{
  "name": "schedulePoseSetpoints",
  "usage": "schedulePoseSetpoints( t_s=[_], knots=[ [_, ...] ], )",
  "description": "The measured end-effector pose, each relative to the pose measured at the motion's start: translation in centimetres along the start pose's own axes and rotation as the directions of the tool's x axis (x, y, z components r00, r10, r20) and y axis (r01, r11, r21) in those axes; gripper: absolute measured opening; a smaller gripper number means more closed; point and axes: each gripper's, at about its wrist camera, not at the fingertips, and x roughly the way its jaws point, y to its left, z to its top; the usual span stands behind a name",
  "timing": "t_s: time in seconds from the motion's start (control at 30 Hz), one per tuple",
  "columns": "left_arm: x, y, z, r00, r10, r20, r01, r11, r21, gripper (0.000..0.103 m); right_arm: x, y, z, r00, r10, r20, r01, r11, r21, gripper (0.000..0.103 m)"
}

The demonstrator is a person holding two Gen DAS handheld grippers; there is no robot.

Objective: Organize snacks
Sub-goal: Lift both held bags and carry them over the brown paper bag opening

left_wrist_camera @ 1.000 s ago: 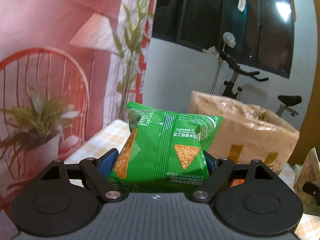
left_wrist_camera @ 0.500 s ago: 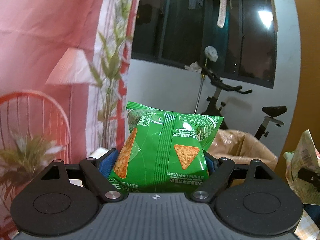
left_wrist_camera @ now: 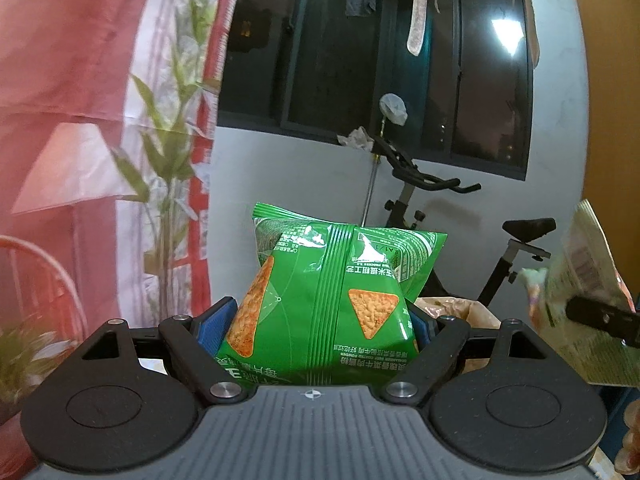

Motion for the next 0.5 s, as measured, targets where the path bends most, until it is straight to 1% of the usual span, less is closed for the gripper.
schedulePoseSetpoints(
  t_s=[0.1,0.2,0.27,0.4,0.5],
  knots=[
    [1.9,-0.2,0.4,1.0,-0.008,-0.013,0.008,1.0,-0.001,0.086,2.3,-0.3,1.1,1.0,0.023,-0.002,-0.023,1.0,0.013,0.087],
    [4.0,-0.3,0.6,0.999,-0.019,-0.046,0.018,1.0,-0.018,0.086,4.7,-0.4,1.8,0.999,0.046,0.0,-0.046,0.999,0.013,0.087],
    [5.2,-0.1,0.7,0.998,-0.025,-0.063,0.023,0.999,-0.033,0.086,6.2,-0.6,2.0,0.998,0.061,-0.013,-0.06,0.998,0.033,0.087],
    [7.2,0.1,0.6,0.996,-0.018,-0.087,0.014,0.999,-0.037,0.086,9.6,-1.8,2.0,0.994,0.088,-0.059,-0.078,0.985,0.152,0.087],
    [8.6,0.0,0.5,0.995,-0.028,-0.093,0.026,0.999,-0.024,0.086,11.5,-3.0,1.3,0.99,0.102,-0.099,-0.073,0.962,0.264,0.087]
  ],
)
